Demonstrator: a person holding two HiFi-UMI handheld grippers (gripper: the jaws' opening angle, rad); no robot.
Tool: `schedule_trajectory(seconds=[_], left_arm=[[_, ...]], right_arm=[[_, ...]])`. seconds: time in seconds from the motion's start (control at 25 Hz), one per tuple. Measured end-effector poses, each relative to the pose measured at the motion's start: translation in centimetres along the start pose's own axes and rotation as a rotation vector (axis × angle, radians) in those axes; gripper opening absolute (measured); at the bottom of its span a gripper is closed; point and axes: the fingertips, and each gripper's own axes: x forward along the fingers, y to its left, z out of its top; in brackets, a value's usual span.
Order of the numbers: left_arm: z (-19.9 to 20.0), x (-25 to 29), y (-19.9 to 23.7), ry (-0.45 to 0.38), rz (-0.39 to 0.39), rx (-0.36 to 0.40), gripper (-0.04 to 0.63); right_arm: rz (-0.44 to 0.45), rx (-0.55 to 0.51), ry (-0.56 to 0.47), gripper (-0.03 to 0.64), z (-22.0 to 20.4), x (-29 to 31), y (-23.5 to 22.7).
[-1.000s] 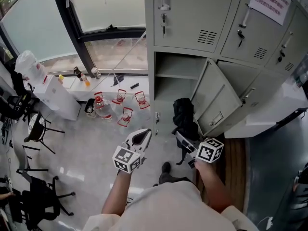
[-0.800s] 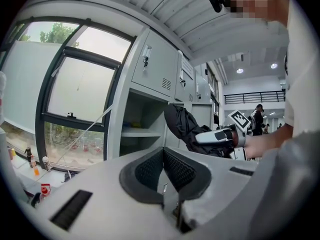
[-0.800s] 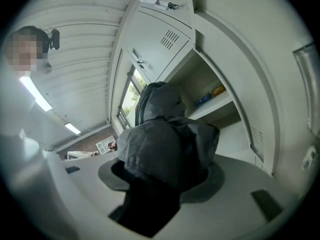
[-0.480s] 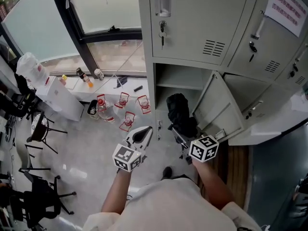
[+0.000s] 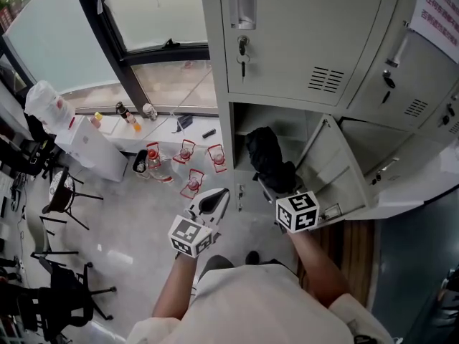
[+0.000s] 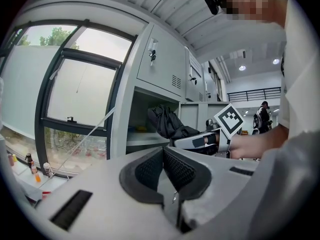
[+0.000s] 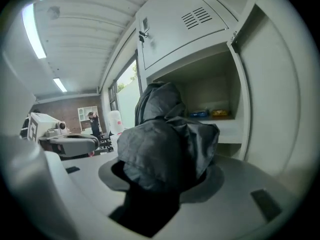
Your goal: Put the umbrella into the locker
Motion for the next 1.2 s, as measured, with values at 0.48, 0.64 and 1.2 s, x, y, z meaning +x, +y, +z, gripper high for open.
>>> schedule_trajectory(seconds=[0.48,0.64,1.2], left_arm=[[2.9,2.4,2.4,-0.034,-0.175,0.016,0.005],[4.1,2.5,3.5,-0.060,-0.196,0.032,0.005],[4.7,2.8,5.5,-0.086,-0.186,0.046,0.005]], right_arm=[[-0.244,-0.248,0.047,0.244,4.5,5.3,-3.5],[-0.318,-0.427,0.074,0.245,6.6,7.4,-4.6],[-0.404,-0.802,0.190,0.250,8.8,13.7,-8.9]])
